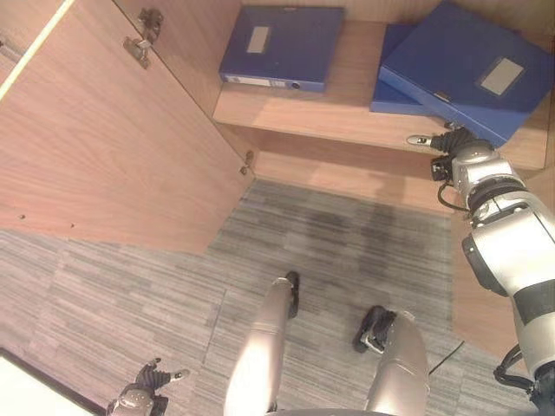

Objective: Put the empty folder in the office cabinet

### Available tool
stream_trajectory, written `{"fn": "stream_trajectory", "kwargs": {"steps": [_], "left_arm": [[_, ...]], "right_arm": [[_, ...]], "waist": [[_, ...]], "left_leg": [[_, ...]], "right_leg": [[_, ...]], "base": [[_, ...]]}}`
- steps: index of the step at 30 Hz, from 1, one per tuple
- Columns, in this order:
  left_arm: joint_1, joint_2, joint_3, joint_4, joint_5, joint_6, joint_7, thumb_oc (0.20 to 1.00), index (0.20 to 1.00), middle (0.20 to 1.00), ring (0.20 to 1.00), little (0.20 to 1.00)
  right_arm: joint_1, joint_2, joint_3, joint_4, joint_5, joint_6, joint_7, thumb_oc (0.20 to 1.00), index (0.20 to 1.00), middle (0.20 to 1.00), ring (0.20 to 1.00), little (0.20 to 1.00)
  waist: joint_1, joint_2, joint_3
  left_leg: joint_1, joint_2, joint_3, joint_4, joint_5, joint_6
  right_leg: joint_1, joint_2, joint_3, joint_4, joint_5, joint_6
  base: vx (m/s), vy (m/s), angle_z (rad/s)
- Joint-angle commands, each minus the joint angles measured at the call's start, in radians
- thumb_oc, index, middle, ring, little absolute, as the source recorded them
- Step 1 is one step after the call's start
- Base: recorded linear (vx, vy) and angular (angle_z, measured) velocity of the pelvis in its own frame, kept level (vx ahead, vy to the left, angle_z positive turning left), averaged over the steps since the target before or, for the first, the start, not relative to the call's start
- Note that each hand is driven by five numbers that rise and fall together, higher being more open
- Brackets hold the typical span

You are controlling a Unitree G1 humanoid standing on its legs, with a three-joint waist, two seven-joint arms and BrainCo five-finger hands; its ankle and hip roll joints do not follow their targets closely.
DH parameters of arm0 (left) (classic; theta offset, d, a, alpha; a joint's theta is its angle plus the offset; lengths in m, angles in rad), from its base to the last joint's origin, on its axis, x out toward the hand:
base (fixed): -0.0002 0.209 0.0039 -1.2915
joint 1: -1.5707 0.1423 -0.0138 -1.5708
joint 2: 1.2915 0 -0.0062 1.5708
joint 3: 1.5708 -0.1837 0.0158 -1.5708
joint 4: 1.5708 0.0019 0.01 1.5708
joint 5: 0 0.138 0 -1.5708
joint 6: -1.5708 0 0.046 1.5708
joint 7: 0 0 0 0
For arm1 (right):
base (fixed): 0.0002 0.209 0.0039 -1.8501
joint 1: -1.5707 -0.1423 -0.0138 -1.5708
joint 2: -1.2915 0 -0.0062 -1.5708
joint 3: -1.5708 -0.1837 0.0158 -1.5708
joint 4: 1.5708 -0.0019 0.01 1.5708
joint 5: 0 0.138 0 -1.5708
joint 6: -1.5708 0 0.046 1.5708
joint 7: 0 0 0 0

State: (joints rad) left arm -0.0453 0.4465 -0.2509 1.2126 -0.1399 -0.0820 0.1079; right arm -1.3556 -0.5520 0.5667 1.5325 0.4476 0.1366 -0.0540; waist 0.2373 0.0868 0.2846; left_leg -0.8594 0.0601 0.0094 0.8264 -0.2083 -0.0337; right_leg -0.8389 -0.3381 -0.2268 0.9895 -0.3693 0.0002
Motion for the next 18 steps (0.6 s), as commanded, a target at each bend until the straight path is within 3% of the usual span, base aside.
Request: {"fn": "stream_trajectory", "kwargs": {"steps": [1, 11, 18], "left_arm": [[-0.004, 0.084, -0.004, 0.044, 0.019, 0.015, 0.008, 1.000, 1.000, 1.000, 1.000, 1.000], [0.016, 0.085, 0.006, 0.066, 0.016, 0.017, 0.000, 1.000, 1.000, 1.000, 1.000, 1.000], [0.017, 0.090, 0.017, 0.078, 0.017, 0.021, -0.005, 1.000, 1.000, 1.000, 1.000, 1.000]], "right_arm": [[-0.051, -0.035, -0.028, -0.019, -0.019, -0.038, -0.011, 1.000, 1.000, 1.000, 1.000, 1.000], [-0.079, -0.100, -0.045, 0.002, 0.002, -0.036, -0.008, 1.000, 1.000, 1.000, 1.000, 1.000], [-0.089, -0.156, 0.008, 0.043, -0.152, -0.037, -0.038, 1.000, 1.000, 1.000, 1.000, 1.000]], "waist": [[0.023, 0.003, 0.042], [0.032, 0.000, 0.042], [0.025, -0.001, 0.039]], "left_leg": [[-0.004, 0.048, -0.054, -0.062, 0.004, -0.028], [-0.001, 0.045, -0.052, -0.071, 0.007, -0.026], [-0.010, 0.042, -0.052, -0.073, 0.011, -0.025]], "right_leg": [[0.191, -0.041, -0.057, -0.018, -0.053, 0.033], [0.195, -0.044, -0.060, -0.025, -0.052, 0.032], [0.180, -0.043, -0.052, -0.024, -0.048, 0.031]], "base": [[0.00, 0.000, 0.00], [0.00, 0.000, 0.00], [0.00, 0.000, 0.00]]}}
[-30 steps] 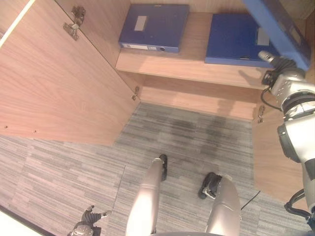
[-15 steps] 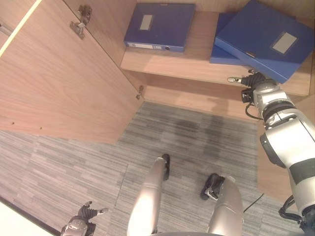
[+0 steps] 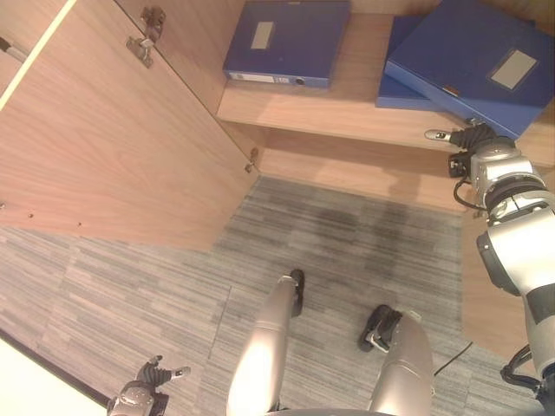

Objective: Put the empty folder in the office cabinet

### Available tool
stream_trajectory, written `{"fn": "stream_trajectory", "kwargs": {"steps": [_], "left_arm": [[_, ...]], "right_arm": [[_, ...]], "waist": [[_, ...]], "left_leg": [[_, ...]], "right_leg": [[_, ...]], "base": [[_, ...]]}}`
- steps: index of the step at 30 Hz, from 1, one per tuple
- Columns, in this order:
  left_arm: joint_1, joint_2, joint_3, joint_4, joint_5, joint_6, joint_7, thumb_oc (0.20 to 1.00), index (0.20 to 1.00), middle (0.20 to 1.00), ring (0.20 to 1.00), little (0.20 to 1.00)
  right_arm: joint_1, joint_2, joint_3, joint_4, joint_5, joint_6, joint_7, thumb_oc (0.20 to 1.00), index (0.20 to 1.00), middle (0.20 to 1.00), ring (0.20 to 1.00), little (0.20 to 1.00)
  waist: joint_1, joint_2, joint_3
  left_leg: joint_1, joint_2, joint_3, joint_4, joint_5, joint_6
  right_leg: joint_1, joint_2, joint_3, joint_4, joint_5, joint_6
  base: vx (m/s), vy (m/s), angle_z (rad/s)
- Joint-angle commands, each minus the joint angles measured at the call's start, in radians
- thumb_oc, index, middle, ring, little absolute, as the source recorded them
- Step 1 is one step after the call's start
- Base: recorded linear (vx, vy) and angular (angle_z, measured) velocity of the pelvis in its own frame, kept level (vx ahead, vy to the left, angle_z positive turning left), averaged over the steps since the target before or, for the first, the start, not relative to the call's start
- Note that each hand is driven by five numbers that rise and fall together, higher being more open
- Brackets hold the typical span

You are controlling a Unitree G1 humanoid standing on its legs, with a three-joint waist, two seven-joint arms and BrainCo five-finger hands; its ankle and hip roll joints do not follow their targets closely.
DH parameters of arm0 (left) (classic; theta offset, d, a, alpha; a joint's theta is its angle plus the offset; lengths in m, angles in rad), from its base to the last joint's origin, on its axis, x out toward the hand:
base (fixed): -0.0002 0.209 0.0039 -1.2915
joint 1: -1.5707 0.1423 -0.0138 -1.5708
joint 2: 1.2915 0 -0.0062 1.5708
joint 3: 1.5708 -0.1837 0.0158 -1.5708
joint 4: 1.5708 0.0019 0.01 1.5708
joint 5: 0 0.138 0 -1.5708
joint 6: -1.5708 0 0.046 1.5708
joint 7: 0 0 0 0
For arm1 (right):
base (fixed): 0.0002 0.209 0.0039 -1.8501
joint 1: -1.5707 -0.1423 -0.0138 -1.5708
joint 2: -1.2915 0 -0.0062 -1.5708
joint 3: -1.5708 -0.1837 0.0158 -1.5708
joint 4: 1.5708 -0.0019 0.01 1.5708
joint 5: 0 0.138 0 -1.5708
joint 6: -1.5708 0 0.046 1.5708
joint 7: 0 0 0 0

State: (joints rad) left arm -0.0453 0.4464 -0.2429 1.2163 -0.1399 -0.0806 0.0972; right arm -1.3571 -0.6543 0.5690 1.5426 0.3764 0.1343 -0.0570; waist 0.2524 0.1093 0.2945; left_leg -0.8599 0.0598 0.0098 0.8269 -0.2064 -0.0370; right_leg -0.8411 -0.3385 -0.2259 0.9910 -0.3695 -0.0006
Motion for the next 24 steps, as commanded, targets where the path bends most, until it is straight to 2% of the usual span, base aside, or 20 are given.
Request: {"fn": "stream_trajectory", "kwargs": {"steps": [1, 3, 8, 14, 24], "left_arm": [[0.015, 0.090, 0.012, 0.075, 0.018, 0.019, 0.008, 1.000, 1.000, 1.000, 1.000, 1.000], [0.023, 0.076, 0.025, 0.076, 0.014, 0.012, 0.023, 1.000, 1.000, 1.000, 1.000, 1.000], [0.020, 0.074, 0.035, 0.083, -0.005, 0.009, 0.032, 1.000, 1.000, 1.000, 1.000, 1.000], [0.007, 0.043, 0.026, 0.093, -0.008, 0.007, 0.043, 1.000, 1.000, 1.000, 1.000, 1.000], [-0.041, 0.024, 0.026, 0.088, 0.006, -0.014, 0.097, 1.000, 1.000, 1.000, 1.000, 1.000]], "right_arm": [[-0.089, -0.068, -0.003, 0.036, -0.076, -0.037, -0.046, 1.000, 1.000, 1.000, 1.000, 1.000], [-0.081, -0.132, -0.066, 0.009, 0.017, -0.071, -0.097, 1.000, 1.000, 1.000, 1.000, 1.000], [-0.093, -0.145, -0.039, 0.019, 0.006, -0.057, -0.089, 1.000, 1.000, 1.000, 1.000, 1.000], [-0.081, -0.128, -0.034, 0.027, -0.066, -0.070, -0.150, 1.000, 1.000, 1.000, 1.000, 1.000], [0.010, -0.026, -0.075, -0.089, -0.091, -0.106, -0.230, 1.000, 1.000, 1.000, 1.000, 1.000]], "waist": [[0.009, -0.023, 0.030], [0.005, -0.023, 0.034], [-0.010, -0.030, 0.036], [-0.021, -0.027, 0.047], [-0.043, -0.038, 0.049]], "left_leg": [[-0.012, 0.042, -0.052, -0.071, 0.008, -0.021], [-0.020, 0.043, -0.047, -0.061, 0.003, -0.018], [-0.035, 0.049, -0.042, -0.049, -0.002, -0.017], [-0.037, 0.053, -0.030, -0.056, 0.005, -0.015], [0.101, 0.041, 0.002, -0.233, 0.060, -0.015]], "right_leg": [[0.181, -0.043, -0.052, -0.024, -0.049, 0.031], [0.166, -0.045, -0.045, -0.016, -0.053, 0.029], [0.145, -0.043, -0.038, -0.008, -0.057, 0.024], [0.136, -0.039, -0.033, -0.018, -0.044, 0.025], [0.248, -0.014, -0.057, -0.197, 0.065, 0.072]], "base": [[0.00, 0.000, 0.00], [-0.01, 0.008, -0.03], [-0.01, 0.000, -0.02], [-0.02, 0.024, -0.03], [0.01, 0.054, -0.11]]}}
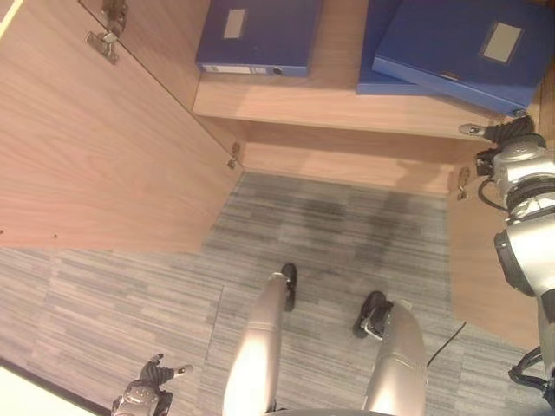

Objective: Put the empty folder in the office cabinet

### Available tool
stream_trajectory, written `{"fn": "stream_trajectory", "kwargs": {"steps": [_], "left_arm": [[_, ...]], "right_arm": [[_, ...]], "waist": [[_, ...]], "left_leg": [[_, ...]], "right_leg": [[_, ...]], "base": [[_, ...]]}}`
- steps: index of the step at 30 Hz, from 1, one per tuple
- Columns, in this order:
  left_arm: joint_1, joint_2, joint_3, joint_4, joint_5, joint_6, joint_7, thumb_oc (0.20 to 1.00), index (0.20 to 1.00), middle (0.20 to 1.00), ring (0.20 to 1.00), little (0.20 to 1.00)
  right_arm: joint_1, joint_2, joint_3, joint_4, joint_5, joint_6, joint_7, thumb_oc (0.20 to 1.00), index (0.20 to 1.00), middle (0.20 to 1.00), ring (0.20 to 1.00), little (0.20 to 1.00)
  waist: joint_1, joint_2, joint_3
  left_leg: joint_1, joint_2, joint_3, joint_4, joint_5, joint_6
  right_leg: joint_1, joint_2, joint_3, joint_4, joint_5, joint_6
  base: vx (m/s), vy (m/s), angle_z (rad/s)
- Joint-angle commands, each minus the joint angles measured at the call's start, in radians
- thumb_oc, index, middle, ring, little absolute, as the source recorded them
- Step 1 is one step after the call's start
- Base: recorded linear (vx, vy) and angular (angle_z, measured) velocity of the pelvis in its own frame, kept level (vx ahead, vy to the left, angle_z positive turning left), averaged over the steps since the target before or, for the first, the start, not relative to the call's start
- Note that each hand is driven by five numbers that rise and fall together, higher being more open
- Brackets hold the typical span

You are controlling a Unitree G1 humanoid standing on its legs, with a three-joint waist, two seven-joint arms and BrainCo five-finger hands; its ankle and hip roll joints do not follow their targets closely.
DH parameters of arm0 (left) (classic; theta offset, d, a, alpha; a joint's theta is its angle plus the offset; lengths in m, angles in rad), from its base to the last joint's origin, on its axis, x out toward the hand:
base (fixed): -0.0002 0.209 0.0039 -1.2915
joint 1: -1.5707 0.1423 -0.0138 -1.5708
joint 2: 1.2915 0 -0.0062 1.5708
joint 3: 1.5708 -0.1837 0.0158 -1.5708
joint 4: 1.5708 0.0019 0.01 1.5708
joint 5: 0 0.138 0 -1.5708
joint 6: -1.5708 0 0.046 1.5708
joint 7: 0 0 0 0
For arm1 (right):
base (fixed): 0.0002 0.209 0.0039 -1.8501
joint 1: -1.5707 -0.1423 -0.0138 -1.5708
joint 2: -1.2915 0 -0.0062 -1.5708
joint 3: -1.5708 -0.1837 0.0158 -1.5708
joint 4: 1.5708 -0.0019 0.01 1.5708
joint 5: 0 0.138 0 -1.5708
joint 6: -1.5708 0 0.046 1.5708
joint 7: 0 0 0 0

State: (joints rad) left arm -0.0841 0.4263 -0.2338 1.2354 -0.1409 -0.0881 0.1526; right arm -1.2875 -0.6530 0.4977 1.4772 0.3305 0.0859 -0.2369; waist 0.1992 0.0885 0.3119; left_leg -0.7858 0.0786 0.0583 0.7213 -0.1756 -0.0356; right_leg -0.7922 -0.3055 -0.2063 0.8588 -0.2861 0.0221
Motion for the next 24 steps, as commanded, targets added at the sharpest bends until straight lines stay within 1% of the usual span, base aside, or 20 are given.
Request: {"fn": "stream_trajectory", "kwargs": {"steps": [1, 4, 7, 8, 9, 10, 11, 12, 13, 15, 16, 17, 18, 19, 20, 21, 22, 24], "left_arm": [[-0.002, 0.037, 0.019, 0.065, 0.008, -0.011, 0.050, 1.000, 1.000, 1.000, 1.000, 1.000], [-0.005, 0.015, 0.014, 0.057, 0.020, -0.020, 0.063, 1.000, 1.000, 1.000, 1.000, 1.000], [-0.002, -0.004, 0.007, 0.053, 0.034, -0.021, 0.065, 1.000, 1.000, 1.000, 1.000, 1.000], [-0.001, -0.004, 0.006, 0.053, 0.034, -0.021, 0.065, 1.000, 1.000, 1.000, 1.000, 1.000], [0.009, -0.023, -0.004, 0.047, 0.051, -0.023, 0.068, 1.000, 1.000, 1.000, 1.000, 1.000], [0.011, -0.030, -0.008, 0.044, 0.062, -0.023, 0.070, 1.000, 1.000, 1.000, 1.000, 1.000], [0.010, -0.035, -0.008, 0.042, 0.059, -0.025, 0.072, 1.000, 1.000, 1.000, 1.000, 1.000], [0.009, -0.042, -0.002, 0.039, 0.062, -0.022, 0.072, 1.000, 1.000, 1.000, 1.000, 1.000], [0.007, -0.044, 0.002, 0.037, 0.067, -0.019, 0.070, 1.000, 1.000, 1.000, 1.000, 1.000], [0.005, -0.062, 0.009, 0.044, 0.074, -0.014, 0.067, 1.000, 1.000, 1.000, 1.000, 1.000], [0.013, -0.082, 0.017, 0.049, 0.091, -0.007, 0.069, 1.000, 1.000, 1.000, 1.000, 1.000], [0.013, -0.082, 0.017, 0.049, 0.091, -0.007, 0.069, 1.000, 1.000, 1.000, 1.000, 1.000], [0.016, -0.089, 0.026, 0.051, 0.095, -0.002, 0.065, 1.000, 1.000, 1.000, 1.000, 1.000], [0.017, -0.106, 0.036, 0.059, 0.118, 0.004, 0.062, 1.000, 1.000, 1.000, 1.000, 1.000], [0.018, -0.106, 0.036, 0.059, 0.118, 0.004, 0.062, 1.000, 1.000, 1.000, 1.000, 1.000], [0.021, -0.116, 0.037, 0.062, 0.134, 0.004, 0.060, 1.000, 1.000, 1.000, 1.000, 1.000], [0.027, -0.130, 0.039, 0.068, 0.168, 0.013, 0.053, 1.000, 1.000, 1.000, 1.000, 1.000], [0.030, -0.134, 0.040, 0.070, 0.182, 0.011, 0.050, 1.000, 1.000, 1.000, 1.000, 1.000]], "right_arm": [[-0.034, -0.007, -0.017, -0.059, -0.044, -0.063, -0.056, 1.000, 1.000, 1.000, 1.000, 1.000], [0.023, 0.025, -0.026, -0.097, -0.092, -0.065, -0.074, 1.000, 1.000, 1.000, 1.000, 1.000], [0.101, 0.056, -0.073, -0.126, -0.084, -0.072, -0.084, 1.000, 1.000, 1.000, 1.000, 1.000], [0.103, 0.056, -0.074, -0.128, -0.085, -0.072, -0.084, 1.000, 1.000, 1.000, 1.000, 1.000], [0.168, 0.083, -0.105, -0.139, -0.086, -0.081, -0.090, 1.000, 1.000, 1.000, 1.000, 1.000], [0.203, 0.097, -0.113, -0.156, -0.085, -0.086, -0.090, 1.000, 1.000, 1.000, 1.000, 1.000], [0.234, 0.109, -0.127, -0.175, -0.080, -0.089, -0.092, 1.000, 1.000, 1.000, 1.000, 1.000], [0.271, 0.125, -0.129, -0.190, -0.090, -0.092, -0.089, 1.000, 1.000, 1.000, 1.000, 1.000], [0.298, 0.140, -0.130, -0.213, -0.094, -0.094, -0.085, 1.000, 1.000, 1.000, 1.000, 1.000], [0.385, 0.190, -0.151, -0.275, -0.078, -0.105, -0.075, 1.000, 1.000, 1.000, 1.000, 1.000], [0.481, 0.231, -0.149, -0.356, -0.096, -0.112, -0.063, 1.000, 1.000, 1.000, 1.000, 1.000], [0.482, 0.231, -0.150, -0.357, -0.097, -0.112, -0.063, 1.000, 1.000, 1.000, 1.000, 1.000], [0.527, 0.248, -0.149, -0.402, -0.099, -0.112, -0.053, 1.000, 1.000, 1.000, 1.000, 1.000], [0.644, 0.277, -0.154, -0.490, -0.120, -0.116, -0.035, 1.000, 1.000, 1.000, 1.000, 1.000], [0.645, 0.277, -0.154, -0.491, -0.121, -0.116, -0.035, 1.000, 1.000, 1.000, 1.000, 1.000], [0.696, 0.287, -0.155, -0.532, -0.132, -0.117, -0.023, 1.000, 1.000, 1.000, 1.000, 1.000], [0.775, 0.286, -0.169, -0.615, -0.150, -0.113, 0.001, 1.000, 1.000, 1.000, 1.000, 1.000], [0.804, 0.282, -0.172, -0.636, -0.163, -0.114, 0.011, 1.000, 1.000, 1.000, 1.000, 1.000]], "waist": [[0.007, -0.021, 0.025], [0.000, -0.028, 0.016], [-0.011, -0.037, 0.002], [-0.011, -0.037, 0.003], [-0.016, -0.041, -0.012], [-0.022, -0.046, -0.020], [-0.027, -0.050, -0.026], [-0.034, -0.049, -0.033], [-0.043, -0.054, -0.041], [-0.059, -0.073, -0.066], [-0.077, -0.087, -0.096], [-0.077, -0.088, -0.095], [-0.086, -0.089, -0.107], [-0.111, -0.094, -0.137], [-0.112, -0.094, -0.139], [-0.120, -0.096, -0.153], [-0.137, -0.099, -0.183], [-0.143, -0.099, -0.196]], "left_leg": [[0.067, 0.017, -0.039, -0.171, 0.042, -0.016], [0.145, 0.010, -0.029, -0.247, 0.064, -0.018], [0.236, 0.000, -0.016, -0.338, 0.090, -0.022], [0.240, 0.000, -0.016, -0.342, 0.092, -0.022], [0.311, -0.010, -0.011, -0.425, 0.119, -0.024], [0.349, -0.013, -0.005, -0.467, 0.132, -0.026], [0.385, -0.017, 0.002, -0.509, 0.143, -0.024], [0.419, -0.013, 0.008, -0.546, 0.157, -0.025], [0.431, -0.015, 0.014, -0.572, 0.188, -0.016], [0.487, -0.018, 0.029, -0.628, 0.202, -0.011], [0.534, -0.031, 0.039, -0.681, 0.213, -0.004], [0.536, -0.031, 0.039, -0.682, 0.214, -0.004], [0.556, -0.035, 0.044, -0.703, 0.218, -0.001], [0.607, -0.050, 0.054, -0.761, 0.226, 0.005], [0.604, -0.051, 0.053, -0.762, 0.228, 0.005], [0.626, -0.061, 0.054, -0.782, 0.231, 0.008], [0.653, -0.079, 0.059, -0.809, 0.226, 0.015], [0.662, -0.085, 0.060, -0.809, 0.218, 0.016]], "right_leg": [[0.239, -0.042, -0.081, -0.115, 0.004, 0.058], [0.330, -0.034, -0.098, -0.224, 0.054, 0.073], [0.431, -0.022, -0.115, -0.357, 0.114, 0.091], [0.436, -0.021, -0.116, -0.361, 0.116, 0.091], [0.507, -0.014, -0.129, -0.459, 0.164, 0.106], [0.545, -0.010, -0.137, -0.515, 0.182, 0.111], [0.565, -0.019, -0.135, -0.543, 0.234, 0.129], [0.587, -0.012, -0.136, -0.576, 0.233, 0.129], [0.603, -0.009, -0.139, -0.623, 0.264, 0.121], [0.646, -0.005, -0.139, -0.685, 0.303, 0.133], [0.682, -0.008, -0.140, -0.738, 0.356, 0.151], [0.684, -0.008, -0.140, -0.739, 0.356, 0.151], [0.692, -0.008, -0.133, -0.751, 0.369, 0.154], [0.725, -0.011, -0.125, -0.789, 0.399, 0.165], [0.724, -0.011, -0.126, -0.791, 0.401, 0.165], [0.736, -0.016, -0.121, -0.800, 0.424, 0.172], [0.750, -0.021, -0.113, -0.821, 0.455, 0.182], [0.758, -0.023, -0.114, -0.829, 0.460, 0.185]], "base": [[0.04, 0.068, -0.10], [0.06, 0.076, -0.08], [0.07, 0.056, -0.02], [0.10, 0.074, 0.02], [0.12, 0.056, 0.00], [0.13, 0.097, -0.02], [0.08, 0.091, -0.07], [0.00, 0.128, -0.05], [0.01, 0.113, -0.05], [0.06, 0.129, -0.12], [0.07, 0.119, -0.21], [0.07, 0.127, -0.20], [0.07, 0.165, -0.24], [0.07, 0.166, -0.20], [0.07, 0.172, -0.15], [0.07, 0.151, -0.12], [0.09, 0.204, -0.07], [0.05, 0.132, -0.02]]}}
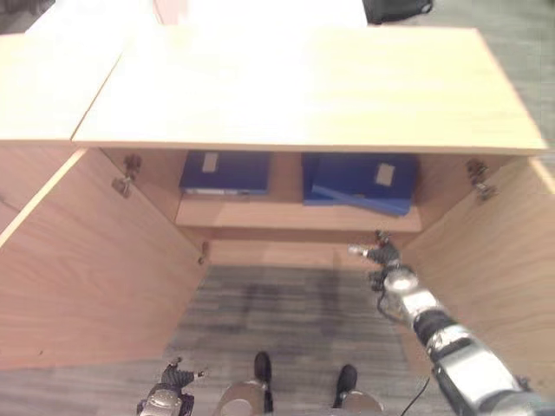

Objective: Put the empty folder in the office cabinet

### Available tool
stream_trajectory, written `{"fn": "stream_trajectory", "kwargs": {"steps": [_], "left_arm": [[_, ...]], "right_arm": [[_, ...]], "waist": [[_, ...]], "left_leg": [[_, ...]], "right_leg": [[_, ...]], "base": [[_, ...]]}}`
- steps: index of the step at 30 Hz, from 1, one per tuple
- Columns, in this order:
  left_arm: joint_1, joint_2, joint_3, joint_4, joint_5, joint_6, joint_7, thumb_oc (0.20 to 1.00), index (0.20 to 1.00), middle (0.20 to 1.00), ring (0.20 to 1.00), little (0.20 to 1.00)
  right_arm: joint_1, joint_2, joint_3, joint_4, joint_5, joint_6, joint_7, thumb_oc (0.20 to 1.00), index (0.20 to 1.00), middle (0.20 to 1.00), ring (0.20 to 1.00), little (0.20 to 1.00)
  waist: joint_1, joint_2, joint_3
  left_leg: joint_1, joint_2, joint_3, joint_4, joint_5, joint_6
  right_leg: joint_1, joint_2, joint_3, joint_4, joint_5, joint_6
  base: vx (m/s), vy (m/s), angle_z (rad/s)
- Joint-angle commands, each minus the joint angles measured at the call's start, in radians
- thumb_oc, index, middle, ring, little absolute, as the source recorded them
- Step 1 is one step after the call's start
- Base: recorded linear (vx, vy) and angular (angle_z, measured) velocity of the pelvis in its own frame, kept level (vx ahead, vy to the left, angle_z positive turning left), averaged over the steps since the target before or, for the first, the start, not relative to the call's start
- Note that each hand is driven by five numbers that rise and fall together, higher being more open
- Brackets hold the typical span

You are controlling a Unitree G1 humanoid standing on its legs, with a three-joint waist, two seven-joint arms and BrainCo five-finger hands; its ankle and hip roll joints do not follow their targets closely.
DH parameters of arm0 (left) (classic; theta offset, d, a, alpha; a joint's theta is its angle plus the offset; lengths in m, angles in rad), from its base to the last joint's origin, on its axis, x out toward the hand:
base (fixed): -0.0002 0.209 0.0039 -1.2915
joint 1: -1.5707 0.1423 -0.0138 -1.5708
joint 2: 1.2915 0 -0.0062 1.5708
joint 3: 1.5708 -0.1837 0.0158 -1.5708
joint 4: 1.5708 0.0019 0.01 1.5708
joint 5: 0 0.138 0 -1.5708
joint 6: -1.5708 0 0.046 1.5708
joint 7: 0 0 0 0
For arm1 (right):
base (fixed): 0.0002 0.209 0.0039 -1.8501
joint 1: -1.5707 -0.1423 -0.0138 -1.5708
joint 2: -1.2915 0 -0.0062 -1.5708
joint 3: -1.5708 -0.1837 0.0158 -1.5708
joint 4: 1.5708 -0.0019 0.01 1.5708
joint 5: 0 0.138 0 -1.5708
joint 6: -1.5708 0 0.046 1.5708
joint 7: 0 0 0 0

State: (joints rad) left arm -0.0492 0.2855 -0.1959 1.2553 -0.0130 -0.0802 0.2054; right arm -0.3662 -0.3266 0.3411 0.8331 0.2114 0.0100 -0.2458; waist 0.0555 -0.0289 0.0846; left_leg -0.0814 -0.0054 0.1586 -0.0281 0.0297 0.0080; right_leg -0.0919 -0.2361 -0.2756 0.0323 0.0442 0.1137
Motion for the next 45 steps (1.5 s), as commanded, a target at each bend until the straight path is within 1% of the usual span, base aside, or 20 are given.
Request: {"fn": "stream_trajectory", "kwargs": {"steps": [1, 4, 6, 9, 13, 17, 19, 20, 26, 30, 31, 32, 34, 35, 36, 38, 39, 42, 43, 45], "left_arm": [[-0.003, 0.004, 0.001, 0.051, 0.068, 0.003, -0.007, 1.000, 1.000, 1.000, 1.000, 1.000], [-0.005, 0.000, -0.006, 0.049, 0.127, 0.011, -0.027, 1.000, 1.000, 1.000, 1.000, 1.000], [-0.006, 0.000, -0.009, 0.049, 0.139, 0.011, -0.031, 1.000, 1.000, 1.000, 1.000, 1.000], [-0.007, -0.007, -0.008, 0.049, 0.150, 0.014, -0.036, 1.000, 1.000, 1.000, 1.000, 1.000], [-0.004, -0.011, -0.004, 0.056, 0.159, 0.017, -0.041, 1.000, 1.000, 1.000, 1.000, 1.000], [0.007, -0.014, 0.003, 0.066, 0.183, 0.027, -0.048, 1.000, 1.000, 1.000, 1.000, 1.000], [0.007, -0.012, 0.002, 0.066, 0.191, 0.029, -0.052, 1.000, 1.000, 1.000, 1.000, 1.000], [0.010, -0.009, 0.001, 0.068, 0.199, 0.028, -0.052, 1.000, 1.000, 1.000, 1.000, 1.000], [0.005, -0.002, -0.010, 0.063, 0.216, 0.029, -0.053, 1.000, 1.000, 1.000, 1.000, 1.000], [-0.006, 0.006, -0.007, 0.056, 0.216, 0.032, -0.049, 1.000, 1.000, 1.000, 1.000, 1.000], [-0.005, 0.013, -0.001, 0.052, 0.214, 0.035, -0.047, 1.000, 1.000, 1.000, 1.000, 1.000], [-0.005, 0.013, -0.001, 0.052, 0.214, 0.035, -0.047, 1.000, 1.000, 1.000, 1.000, 1.000], [0.001, 0.019, 0.006, 0.049, 0.210, 0.040, -0.044, 1.000, 1.000, 1.000, 1.000, 1.000], [0.001, 0.019, 0.006, 0.049, 0.210, 0.040, -0.044, 1.000, 1.000, 1.000, 1.000, 1.000], [0.012, 0.022, 0.010, 0.050, 0.202, 0.044, -0.046, 1.000, 1.000, 1.000, 1.000, 1.000], [0.015, 0.023, 0.010, 0.052, 0.202, 0.046, -0.047, 1.000, 1.000, 1.000, 1.000, 1.000], [0.019, 0.023, 0.009, 0.053, 0.202, 0.048, -0.049, 1.000, 1.000, 1.000, 1.000, 1.000], [0.026, 0.023, 0.008, 0.053, 0.202, 0.050, -0.053, 1.000, 1.000, 1.000, 1.000, 1.000], [0.030, 0.024, 0.009, 0.054, 0.199, 0.050, -0.053, 1.000, 1.000, 1.000, 1.000, 1.000], [0.031, 0.026, 0.006, 0.054, 0.197, 0.050, -0.052, 1.000, 1.000, 1.000, 1.000, 1.000]], "right_arm": [[-0.094, -0.046, -0.019, -0.005, -0.050, -0.039, 0.030, 1.000, 1.000, 1.000, 1.000, 1.000], [0.007, -0.067, -0.048, -0.127, -0.064, -0.038, 0.062, 1.000, 1.000, 1.000, 1.000, 1.000], [0.028, -0.070, -0.059, -0.147, -0.063, -0.038, 0.059, 1.000, 1.000, 1.000, 1.000, 1.000], [0.075, -0.057, -0.086, -0.180, -0.060, -0.036, 0.061, 1.000, 1.000, 1.000, 1.000, 1.000], [0.094, -0.050, -0.097, -0.192, -0.060, -0.037, 0.060, 1.000, 1.000, 1.000, 1.000, 1.000], [0.092, -0.027, -0.086, -0.182, -0.059, -0.037, 0.062, 1.000, 1.000, 1.000, 1.000, 1.000], [0.091, -0.022, -0.082, -0.181, -0.058, -0.036, 0.065, 1.000, 1.000, 1.000, 1.000, 1.000], [0.089, -0.019, -0.080, -0.179, -0.057, -0.035, 0.064, 1.000, 1.000, 1.000, 1.000, 1.000], [0.100, -0.023, -0.090, -0.198, -0.061, -0.036, 0.055, 1.000, 1.000, 1.000, 1.000, 1.000], [0.116, -0.025, -0.109, -0.203, -0.062, -0.042, 0.045, 1.000, 1.000, 1.000, 1.000, 1.000], [0.124, -0.021, -0.112, -0.199, -0.068, -0.043, 0.043, 1.000, 1.000, 1.000, 1.000, 1.000], [0.124, -0.021, -0.112, -0.199, -0.068, -0.043, 0.043, 1.000, 1.000, 1.000, 1.000, 1.000], [0.124, -0.016, -0.109, -0.181, -0.069, -0.044, 0.042, 1.000, 1.000, 1.000, 1.000, 1.000], [0.124, -0.016, -0.109, -0.181, -0.069, -0.044, 0.042, 1.000, 1.000, 1.000, 1.000, 1.000], [0.111, -0.008, -0.102, -0.158, -0.063, -0.042, 0.043, 1.000, 1.000, 1.000, 1.000, 1.000], [0.108, -0.005, -0.102, -0.152, -0.060, -0.041, 0.041, 1.000, 1.000, 1.000, 1.000, 1.000], [0.105, -0.003, -0.100, -0.147, -0.056, -0.040, 0.040, 1.000, 1.000, 1.000, 1.000, 1.000], [0.098, 0.002, -0.095, -0.133, -0.053, -0.040, 0.037, 1.000, 1.000, 1.000, 1.000, 1.000], [0.090, 0.006, -0.092, -0.119, -0.048, -0.039, 0.034, 1.000, 1.000, 1.000, 1.000, 1.000], [0.076, 0.007, -0.085, -0.120, -0.047, -0.036, 0.030, 1.000, 1.000, 1.000, 1.000, 1.000]], "waist": [[-0.005, 0.019, 0.022], [-0.026, 0.015, 0.000], [-0.028, 0.015, 0.000], [-0.040, 0.012, 0.000], [-0.044, 0.010, -0.014], [-0.036, 0.005, -0.018], [-0.036, 0.002, -0.016], [-0.038, 0.001, -0.012], [-0.043, 0.001, 0.009], [-0.055, 0.018, 0.042], [-0.056, 0.030, 0.052], [-0.056, 0.030, 0.050], [-0.052, 0.046, 0.053], [-0.052, 0.046, 0.053], [-0.038, 0.067, 0.044], [-0.034, 0.071, 0.038], [-0.032, 0.073, 0.034], [-0.025, 0.076, 0.024], [-0.019, 0.076, 0.017], [-0.009, 0.060, 0.006]], "left_leg": [[-0.034, -0.008, -0.040, -0.059, 0.005, -0.025], [0.006, -0.037, -0.030, -0.059, -0.027, -0.007], [0.015, -0.044, -0.029, -0.059, -0.031, -0.002], [0.032, -0.053, -0.026, -0.059, -0.041, 0.007], [0.036, -0.053, -0.025, -0.059, -0.046, 0.007], [0.049, -0.054, -0.024, -0.059, -0.054, 0.011], [0.054, -0.055, -0.021, -0.059, -0.056, 0.014], [0.055, -0.059, -0.019, -0.059, -0.056, 0.017], [0.059, -0.069, -0.015, -0.059, -0.060, 0.029], [0.059, -0.063, -0.019, -0.059, -0.059, 0.045], [0.068, -0.053, -0.018, -0.059, -0.061, 0.052], [0.064, -0.053, -0.018, -0.059, -0.060, 0.053], [0.067, -0.040, -0.005, -0.059, -0.063, 0.064], [0.067, -0.040, -0.005, -0.059, -0.063, 0.064], [0.049, -0.015, 0.020, -0.059, -0.065, 0.070], [0.039, -0.009, 0.028, -0.059, -0.063, 0.072], [0.041, -0.007, 0.025, -0.059, -0.079, 0.068], [0.025, -0.002, 0.034, -0.059, -0.079, 0.069], [0.015, -0.001, 0.042, -0.059, -0.081, 0.069], [-0.006, -0.011, 0.057, -0.059, -0.084, 0.066]], "right_leg": [[0.064, -0.096, -0.040, -0.009, 0.135, 0.096], [0.074, -0.117, -0.014, 0.006, 0.168, 0.110], [0.079, -0.122, -0.006, 0.013, 0.171, 0.112], [0.079, -0.132, 0.023, 0.026, 0.203, 0.117], [0.082, -0.133, 0.022, 0.015, 0.185, 0.114], [0.085, -0.133, 0.019, 0.014, 0.186, 0.117], [0.087, -0.135, 0.019, 0.017, 0.190, 0.119], [0.082, -0.140, 0.026, 0.023, 0.208, 0.123], [0.060, -0.148, 0.043, 0.040, 0.210, 0.124], [0.014, -0.158, 0.088, 0.183, 0.202, 0.109], [0.007, -0.168, 0.093, 0.275, 0.196, 0.095], [0.003, -0.167, 0.093, 0.273, 0.198, 0.095], [-0.006, -0.190, 0.096, 0.371, 0.214, 0.085], [-0.006, -0.190, 0.097, 0.371, 0.214, 0.085], [-0.016, -0.225, 0.084, 0.464, 0.224, 0.079], [-0.017, -0.237, 0.084, 0.496, 0.227, 0.079], [-0.015, -0.240, 0.098, 0.520, 0.217, 0.093], [-0.007, -0.246, 0.092, 0.532, 0.229, 0.099], [0.003, -0.250, 0.086, 0.523, 0.242, 0.104], [0.046, -0.249, 0.059, 0.448, 0.295, 0.121]], "base": [[0.03, 0.101, -0.05], [0.07, 0.178, -0.14], [0.03, 0.102, -0.09], [0.01, 0.063, -0.20], [0.00, 0.047, -0.04], [0.00, 0.000, 0.00], [0.00, 0.020, 0.00], [0.00, 0.059, 0.00], [-0.01, 0.062, -0.02], [-0.03, 0.068, -0.06], [0.00, 0.063, -0.07], [0.01, 0.063, -0.24], [0.00, 0.043, -0.25], [-0.02, 0.067, 0.01], [-0.02, 0.045, 0.04], [0.01, 0.036, -0.15], [0.05, 0.022, -0.24], [0.03, 0.011, -0.34], [0.04, -0.015, -0.14], [0.04, -0.043, -0.25]]}}
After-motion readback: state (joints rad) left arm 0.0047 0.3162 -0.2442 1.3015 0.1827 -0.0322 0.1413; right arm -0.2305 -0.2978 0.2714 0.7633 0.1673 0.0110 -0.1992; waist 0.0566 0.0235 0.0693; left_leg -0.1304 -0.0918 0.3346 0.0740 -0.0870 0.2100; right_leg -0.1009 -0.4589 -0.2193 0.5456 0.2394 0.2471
